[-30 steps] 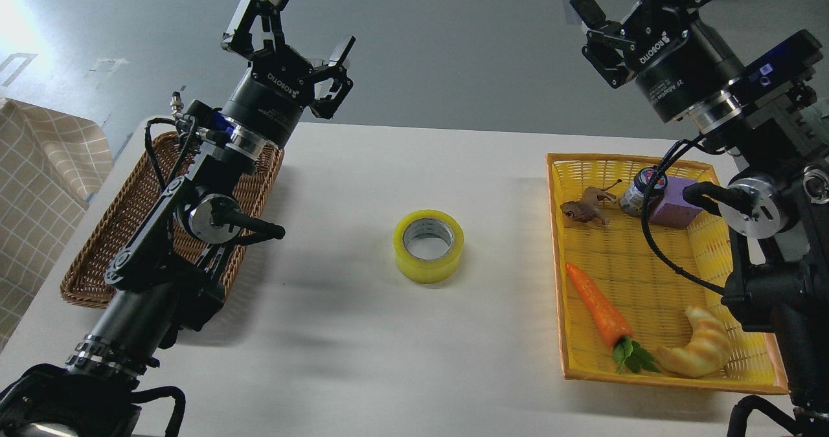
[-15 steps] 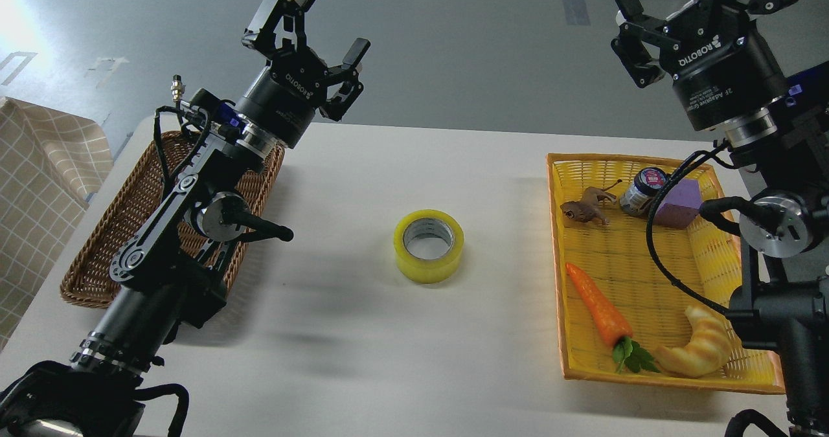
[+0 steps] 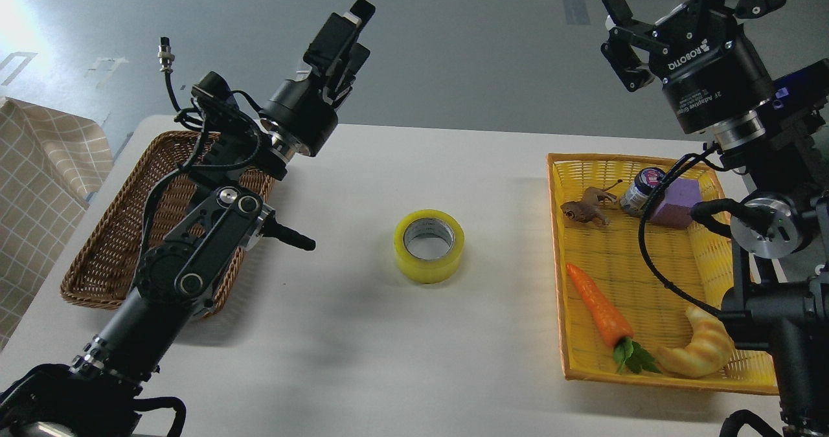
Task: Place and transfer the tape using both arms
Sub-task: 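Move the left gripper from the basket toward the tape roll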
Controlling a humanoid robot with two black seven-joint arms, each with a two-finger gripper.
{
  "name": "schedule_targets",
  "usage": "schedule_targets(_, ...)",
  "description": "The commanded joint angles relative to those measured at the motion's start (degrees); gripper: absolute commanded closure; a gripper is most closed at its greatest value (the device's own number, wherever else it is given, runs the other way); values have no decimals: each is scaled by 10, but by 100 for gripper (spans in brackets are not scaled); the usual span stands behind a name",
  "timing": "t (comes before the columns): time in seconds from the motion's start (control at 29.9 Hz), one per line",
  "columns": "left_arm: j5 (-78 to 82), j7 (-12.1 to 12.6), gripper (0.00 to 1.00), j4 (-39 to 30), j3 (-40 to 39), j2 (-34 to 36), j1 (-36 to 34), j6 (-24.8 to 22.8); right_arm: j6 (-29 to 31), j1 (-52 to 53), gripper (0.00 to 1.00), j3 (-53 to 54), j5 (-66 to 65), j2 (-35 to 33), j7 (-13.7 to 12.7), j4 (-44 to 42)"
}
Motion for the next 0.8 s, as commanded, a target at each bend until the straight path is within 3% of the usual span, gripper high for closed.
schedule_targets(0.0,43,53,2,-4,40,-2,-1,17,0,3,0,1,0,0,0,-2)
schedule_targets(0.17,178,90,2,0,94,-3,-4,18,0,7,0,1,1,-2,0,-2)
schedule_targets(0.23,273,115,2,5,117,-3,0,18,0,7,0,1,1,-3,0,-4)
schedule_targets(0.43,365,177,2,20,185,3,3,18,0,8,0,6,3,-3,0,-12)
schedule_targets(0.77,365,214,2,100,254,0,-6,18,0,9,0,7,23,-4,-1,-13)
